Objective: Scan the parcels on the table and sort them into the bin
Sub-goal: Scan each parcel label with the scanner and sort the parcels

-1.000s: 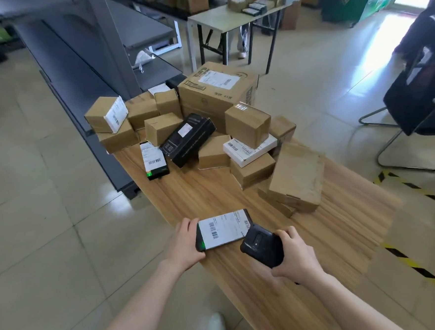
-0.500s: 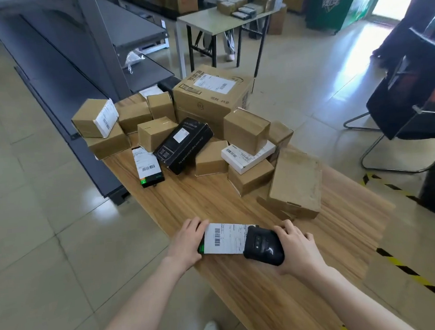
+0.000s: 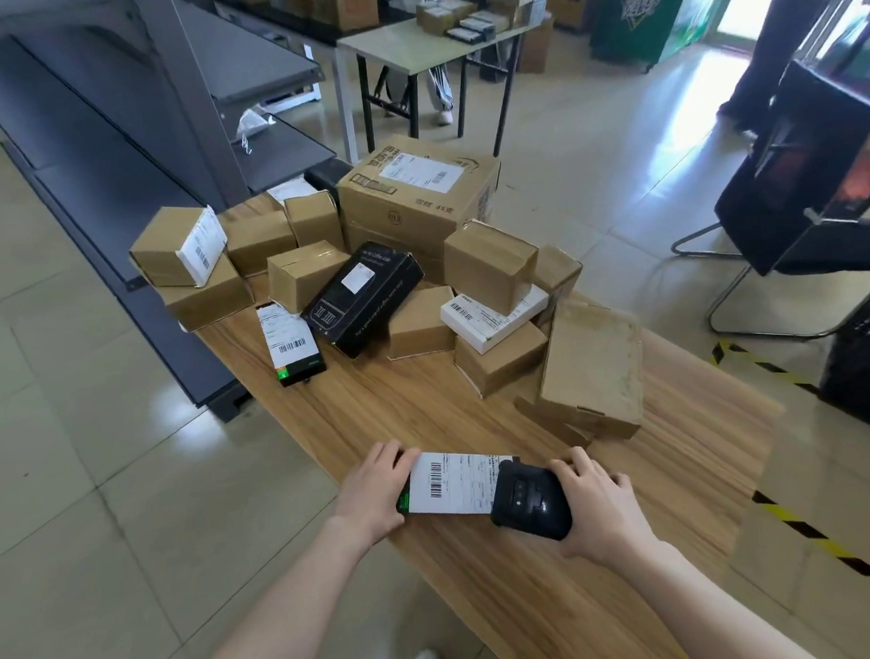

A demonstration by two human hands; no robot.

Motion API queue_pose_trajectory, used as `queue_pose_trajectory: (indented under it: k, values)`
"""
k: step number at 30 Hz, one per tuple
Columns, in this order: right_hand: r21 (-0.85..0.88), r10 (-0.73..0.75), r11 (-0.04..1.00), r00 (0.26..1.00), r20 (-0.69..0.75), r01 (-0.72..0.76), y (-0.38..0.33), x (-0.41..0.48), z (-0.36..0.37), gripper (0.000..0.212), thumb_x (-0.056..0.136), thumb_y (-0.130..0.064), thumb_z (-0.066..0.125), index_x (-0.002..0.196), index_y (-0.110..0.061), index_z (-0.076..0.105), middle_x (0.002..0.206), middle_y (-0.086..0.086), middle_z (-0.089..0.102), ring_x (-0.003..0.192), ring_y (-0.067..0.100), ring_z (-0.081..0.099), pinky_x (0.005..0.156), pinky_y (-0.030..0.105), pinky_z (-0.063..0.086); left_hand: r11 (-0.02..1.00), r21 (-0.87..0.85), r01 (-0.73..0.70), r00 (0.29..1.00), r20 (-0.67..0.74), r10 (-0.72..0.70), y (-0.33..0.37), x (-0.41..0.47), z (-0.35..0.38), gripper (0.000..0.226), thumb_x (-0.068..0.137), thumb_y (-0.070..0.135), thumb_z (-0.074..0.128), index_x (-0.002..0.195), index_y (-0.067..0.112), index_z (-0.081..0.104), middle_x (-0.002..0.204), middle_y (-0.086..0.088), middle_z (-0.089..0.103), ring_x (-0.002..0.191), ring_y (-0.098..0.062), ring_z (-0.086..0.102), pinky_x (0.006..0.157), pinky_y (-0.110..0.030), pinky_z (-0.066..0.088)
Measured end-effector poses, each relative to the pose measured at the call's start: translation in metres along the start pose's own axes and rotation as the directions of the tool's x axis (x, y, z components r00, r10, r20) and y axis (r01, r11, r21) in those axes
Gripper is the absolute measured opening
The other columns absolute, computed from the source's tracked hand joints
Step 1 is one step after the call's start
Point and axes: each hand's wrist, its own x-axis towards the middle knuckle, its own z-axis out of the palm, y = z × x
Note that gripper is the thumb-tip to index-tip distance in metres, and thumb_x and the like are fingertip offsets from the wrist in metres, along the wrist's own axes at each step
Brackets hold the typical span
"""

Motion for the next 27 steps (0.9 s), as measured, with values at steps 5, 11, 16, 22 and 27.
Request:
queue_pose_trajectory:
  k: [5, 11, 16, 22, 27]
  values:
    - [0.035, 0.044, 0.998, 0.999, -0.004, -0.044, 0.001, -0.005, 0.003, 0.086, 0.063, -0.041, 0.077, 0.138, -0.027, 0.038, 0.127, -0.006, 0.035, 0.12, 0.016, 0.045, 0.094, 0.038, 0.039, 1.0, 0.022, 0.009, 0.998, 0.061, -0.01, -0.001, 0.006, 0.005, 0.084, 0.073, 0.019, 0.071, 0.145, 0.027, 0.028, 0.136, 0.001, 0.035, 0.128, -0.019, 0.033, 0.089, -0.033, 0.045]
    - [0.103, 0.086, 0.991, 0.996, 0.001, -0.086, 0.007, -0.014, 0.008, 0.088, 0.065, -0.046, 0.075, 0.141, -0.025, 0.036, 0.131, -0.007, 0.035, 0.122, 0.015, 0.045, 0.095, 0.037, 0.04, 0.997, 0.08, 0.009, 0.988, 0.155, -0.021, 0.007, 0.013, 0.018, 0.086, 0.074, 0.033, 0.071, 0.146, 0.029, 0.024, 0.141, -0.001, 0.034, 0.131, -0.022, 0.033, 0.102, -0.038, 0.036]
    - [0.126, 0.091, 0.988, 0.996, 0.013, -0.092, 0.018, -0.021, 0.013, 0.087, 0.065, -0.049, 0.072, 0.141, -0.027, 0.036, 0.124, -0.008, 0.035, 0.119, 0.014, 0.045, 0.092, 0.036, 0.039, 0.987, 0.139, -0.079, 0.989, 0.137, 0.06, 0.024, 0.012, 0.032, 0.085, 0.078, 0.039, 0.068, 0.148, 0.037, 0.021, 0.147, 0.0, 0.028, 0.135, -0.023, 0.03, 0.108, -0.039, 0.03]
    - [0.189, 0.057, 0.98, 0.998, 0.017, -0.059, 0.037, -0.018, 0.016, 0.088, 0.058, -0.05, 0.073, 0.137, -0.029, 0.039, 0.117, -0.01, 0.035, 0.111, 0.011, 0.048, 0.089, 0.036, 0.042, 0.99, 0.137, 0.045, 0.99, 0.13, -0.063, 0.044, -0.006, 0.034, 0.076, 0.083, 0.044, 0.062, 0.147, 0.04, 0.021, 0.137, -0.006, 0.033, 0.121, -0.027, 0.039, 0.098, -0.037, 0.037]
    - [0.252, -0.046, 0.967, 0.999, 0.023, 0.038, 0.04, -0.005, 0.01, 0.086, 0.055, -0.042, 0.075, 0.133, -0.026, 0.042, 0.109, -0.01, 0.035, 0.098, 0.012, 0.049, 0.085, 0.037, 0.049, 0.954, 0.002, 0.299, 0.949, 0.101, -0.297, 0.054, -0.051, 0.034, 0.076, 0.084, 0.05, 0.06, 0.148, 0.04, 0.021, 0.137, -0.004, 0.03, 0.121, -0.026, 0.037, 0.099, -0.035, 0.041]
